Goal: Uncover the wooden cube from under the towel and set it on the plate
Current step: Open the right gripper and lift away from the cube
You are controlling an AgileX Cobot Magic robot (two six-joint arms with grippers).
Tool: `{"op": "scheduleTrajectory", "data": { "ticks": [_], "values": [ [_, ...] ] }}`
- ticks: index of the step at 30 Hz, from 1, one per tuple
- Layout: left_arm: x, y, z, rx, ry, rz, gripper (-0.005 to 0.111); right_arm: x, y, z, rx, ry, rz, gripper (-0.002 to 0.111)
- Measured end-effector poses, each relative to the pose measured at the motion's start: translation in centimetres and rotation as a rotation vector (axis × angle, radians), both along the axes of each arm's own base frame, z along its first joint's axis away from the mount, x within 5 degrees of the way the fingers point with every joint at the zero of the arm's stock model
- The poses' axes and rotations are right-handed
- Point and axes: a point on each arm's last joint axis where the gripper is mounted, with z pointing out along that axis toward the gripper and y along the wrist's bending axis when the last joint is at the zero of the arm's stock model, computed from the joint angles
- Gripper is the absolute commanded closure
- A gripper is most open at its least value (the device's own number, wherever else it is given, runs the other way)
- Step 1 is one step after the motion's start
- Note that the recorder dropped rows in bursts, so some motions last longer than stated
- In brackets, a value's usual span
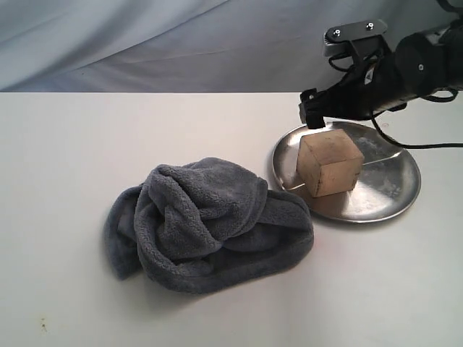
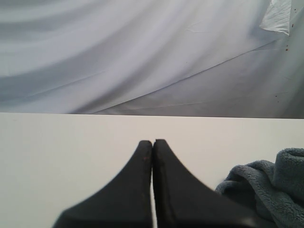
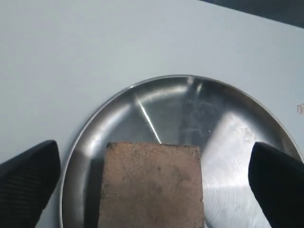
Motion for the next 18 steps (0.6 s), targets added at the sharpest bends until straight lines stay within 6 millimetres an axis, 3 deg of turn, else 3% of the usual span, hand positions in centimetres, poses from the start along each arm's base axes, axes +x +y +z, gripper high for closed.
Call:
{"op": "scheduleTrajectory", "data": {
  "ticks": [4,9,18],
  "values": [
    [0.0,0.0,0.0,0.0,0.0,0.0,0.105,-1.1,-0.2,1.7,0.035,-0.093,0.009,0.009],
    [0.0,0.0,0.0,0.0,0.0,0.0,0.105,-4.2,-1.9,3.7,0.111,-0.299,0.003,0.015],
    [0.0,0.0,0.0,0.0,0.0,0.0,0.105,-10.3,-6.1,6.9,0.159,-0.52,-0.074,0.053]
  ]
}}
